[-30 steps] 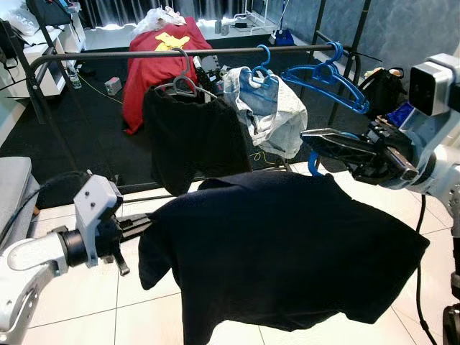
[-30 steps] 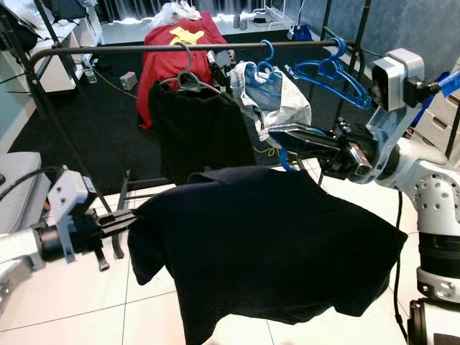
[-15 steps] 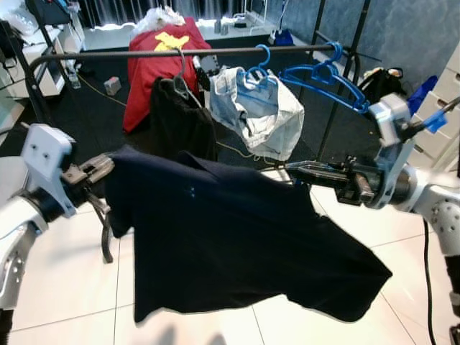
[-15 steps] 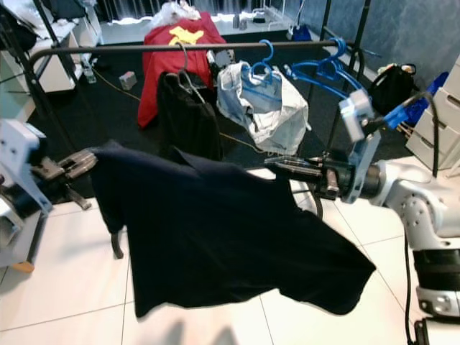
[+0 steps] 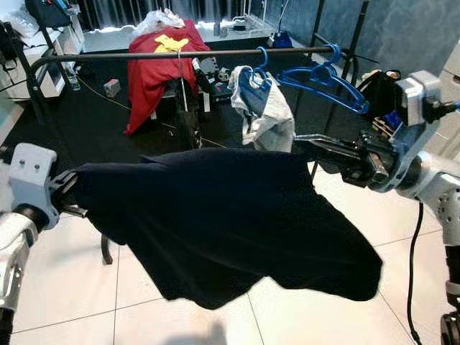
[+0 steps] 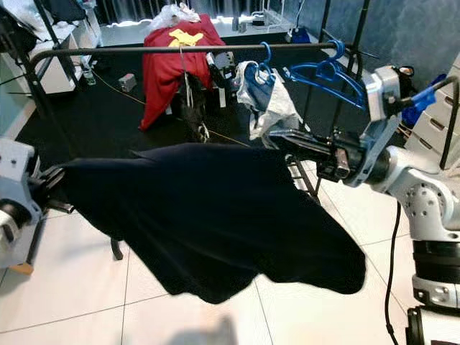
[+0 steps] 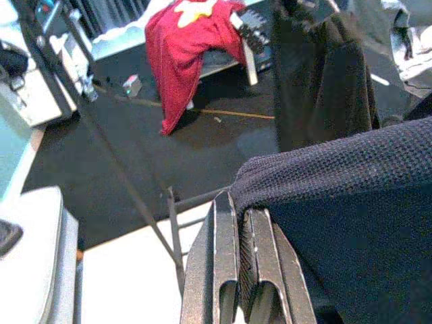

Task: Hang hanger

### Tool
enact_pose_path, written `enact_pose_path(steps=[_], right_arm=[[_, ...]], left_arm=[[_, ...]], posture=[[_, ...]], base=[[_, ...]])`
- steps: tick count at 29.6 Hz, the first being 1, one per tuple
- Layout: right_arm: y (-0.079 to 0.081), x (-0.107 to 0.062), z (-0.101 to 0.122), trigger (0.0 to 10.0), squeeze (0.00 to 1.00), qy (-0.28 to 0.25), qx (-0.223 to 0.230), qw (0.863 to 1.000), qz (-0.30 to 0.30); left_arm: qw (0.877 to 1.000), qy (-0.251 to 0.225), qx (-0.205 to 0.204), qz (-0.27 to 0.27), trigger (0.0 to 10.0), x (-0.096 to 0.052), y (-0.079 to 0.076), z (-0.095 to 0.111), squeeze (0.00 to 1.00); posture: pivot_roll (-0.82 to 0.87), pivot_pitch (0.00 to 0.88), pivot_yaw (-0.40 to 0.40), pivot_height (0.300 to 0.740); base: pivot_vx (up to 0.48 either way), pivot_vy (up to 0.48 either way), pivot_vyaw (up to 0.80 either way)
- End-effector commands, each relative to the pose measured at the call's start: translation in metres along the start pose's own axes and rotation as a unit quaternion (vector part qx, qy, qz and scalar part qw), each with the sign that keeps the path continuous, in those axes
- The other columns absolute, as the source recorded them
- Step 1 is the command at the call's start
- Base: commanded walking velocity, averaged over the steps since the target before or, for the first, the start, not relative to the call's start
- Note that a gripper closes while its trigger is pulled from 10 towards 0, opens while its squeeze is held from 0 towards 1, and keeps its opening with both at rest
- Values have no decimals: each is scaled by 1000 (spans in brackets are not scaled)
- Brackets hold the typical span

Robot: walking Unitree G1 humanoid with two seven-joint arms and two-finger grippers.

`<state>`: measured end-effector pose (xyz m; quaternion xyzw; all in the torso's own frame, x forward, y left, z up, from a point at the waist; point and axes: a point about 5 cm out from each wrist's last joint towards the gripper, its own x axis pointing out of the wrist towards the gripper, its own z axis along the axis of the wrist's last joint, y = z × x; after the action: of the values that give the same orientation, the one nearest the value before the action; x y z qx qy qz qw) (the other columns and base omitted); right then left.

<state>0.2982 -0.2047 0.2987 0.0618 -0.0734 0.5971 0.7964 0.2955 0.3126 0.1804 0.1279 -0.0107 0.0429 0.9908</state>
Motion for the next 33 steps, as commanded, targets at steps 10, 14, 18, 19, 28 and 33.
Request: enact_pose_path(steps=[10, 14, 18, 19, 28, 33], right_arm=[[-25, -16, 19, 0, 0, -26, -50, 990, -133], [-39, -18, 13, 0, 0, -5, -56, 979, -198], [-47, -18, 10, 0, 0, -1, -59, 971, -231], [-50, -19, 9, 0, 0, 1, -60, 967, -246], [-54, -19, -2, 0, 0, 31, -61, 965, -255], [-55, -17, -7, 0, 0, 34, -66, 964, -254]], left_arm=[[985, 69, -47, 152, 0, -21, 38, -31, 0], [982, -43, -179, 46, 392, -14, 7, 1, 0], [960, -122, -240, -79, 0, -18, -22, 30, 0], [940, -151, -258, -165, 0, -27, -41, 44, 0], [857, -204, -257, -398, 2392, -67, -95, 76, 0], [849, -222, -271, -397, 2353, -64, -101, 89, 0]], posture=[[-95, 61, 28, 740], [-94, 65, 28, 740], [-89, 66, 26, 740], [-85, 66, 26, 740], [-87, 67, 23, 740], [-87, 66, 25, 740]], base=[[0, 0, 0], [0, 0, 0], [0, 0, 0], [0, 0, 0], [0, 0, 0], [0, 0, 0]])
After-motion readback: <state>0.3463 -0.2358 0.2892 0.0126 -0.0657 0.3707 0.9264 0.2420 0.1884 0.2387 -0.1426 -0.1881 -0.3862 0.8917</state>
